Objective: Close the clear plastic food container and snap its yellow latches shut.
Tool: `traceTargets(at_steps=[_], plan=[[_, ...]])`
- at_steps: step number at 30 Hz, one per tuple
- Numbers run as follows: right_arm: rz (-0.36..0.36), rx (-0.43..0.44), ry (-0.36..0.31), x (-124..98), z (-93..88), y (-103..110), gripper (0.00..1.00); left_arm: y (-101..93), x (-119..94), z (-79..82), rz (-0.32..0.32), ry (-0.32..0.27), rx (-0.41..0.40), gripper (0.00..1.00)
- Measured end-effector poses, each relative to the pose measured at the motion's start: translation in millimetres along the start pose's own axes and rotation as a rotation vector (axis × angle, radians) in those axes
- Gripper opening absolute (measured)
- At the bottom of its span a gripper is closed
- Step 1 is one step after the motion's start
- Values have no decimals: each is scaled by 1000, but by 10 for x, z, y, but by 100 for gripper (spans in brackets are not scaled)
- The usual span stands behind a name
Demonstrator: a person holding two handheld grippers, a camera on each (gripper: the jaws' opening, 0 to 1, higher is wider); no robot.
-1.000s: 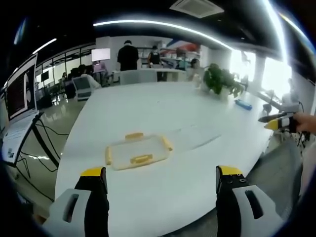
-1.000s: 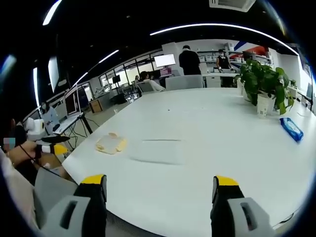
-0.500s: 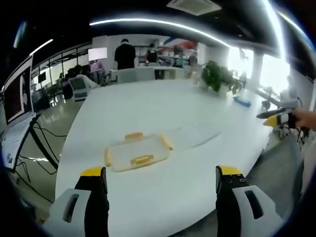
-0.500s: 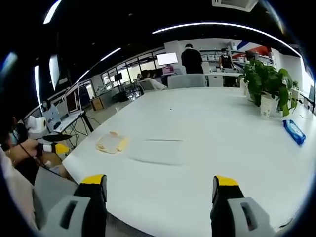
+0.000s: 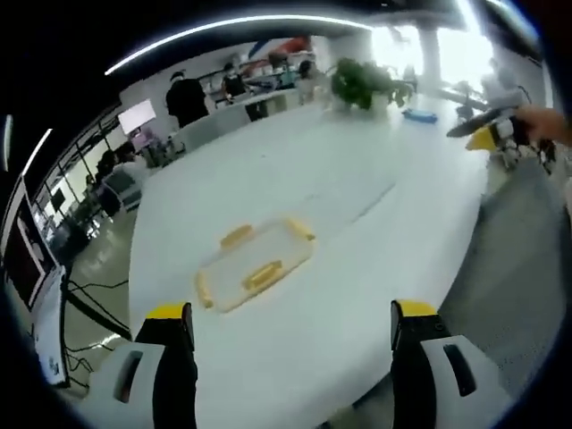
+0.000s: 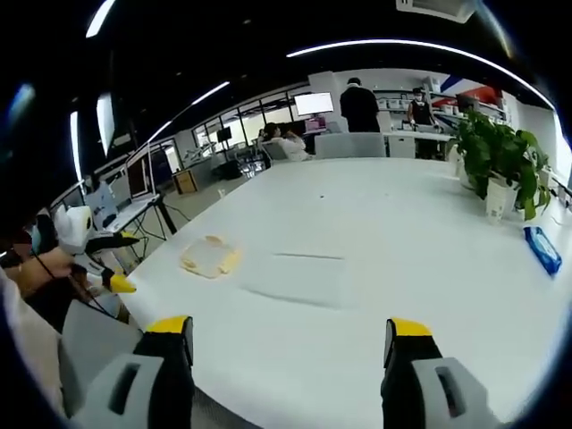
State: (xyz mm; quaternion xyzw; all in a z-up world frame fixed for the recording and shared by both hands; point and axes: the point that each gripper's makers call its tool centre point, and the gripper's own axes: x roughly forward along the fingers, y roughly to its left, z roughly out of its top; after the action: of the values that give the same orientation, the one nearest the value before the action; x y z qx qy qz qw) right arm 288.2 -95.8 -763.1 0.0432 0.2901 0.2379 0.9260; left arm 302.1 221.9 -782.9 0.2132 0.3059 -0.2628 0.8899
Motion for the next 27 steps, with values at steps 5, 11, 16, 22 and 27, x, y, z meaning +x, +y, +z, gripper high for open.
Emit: traceTargets(at_steps=[5, 11, 16, 22, 27], plan=[[17, -11, 7, 70, 29, 58, 89, -62, 60, -25, -25, 12, 34, 89], [36, -28, 18, 140, 54, 107, 89, -56, 112, -12, -49, 2, 24, 89], [59, -50, 25, 233, 116, 162, 89, 34, 145, -7, -51, 1, 31, 89], [88, -79, 24, 362, 236, 235, 89, 150, 177, 8, -48, 1, 38, 88], [122, -109, 23, 508, 346, 320, 89, 226, 199, 15, -46, -2, 30, 88]])
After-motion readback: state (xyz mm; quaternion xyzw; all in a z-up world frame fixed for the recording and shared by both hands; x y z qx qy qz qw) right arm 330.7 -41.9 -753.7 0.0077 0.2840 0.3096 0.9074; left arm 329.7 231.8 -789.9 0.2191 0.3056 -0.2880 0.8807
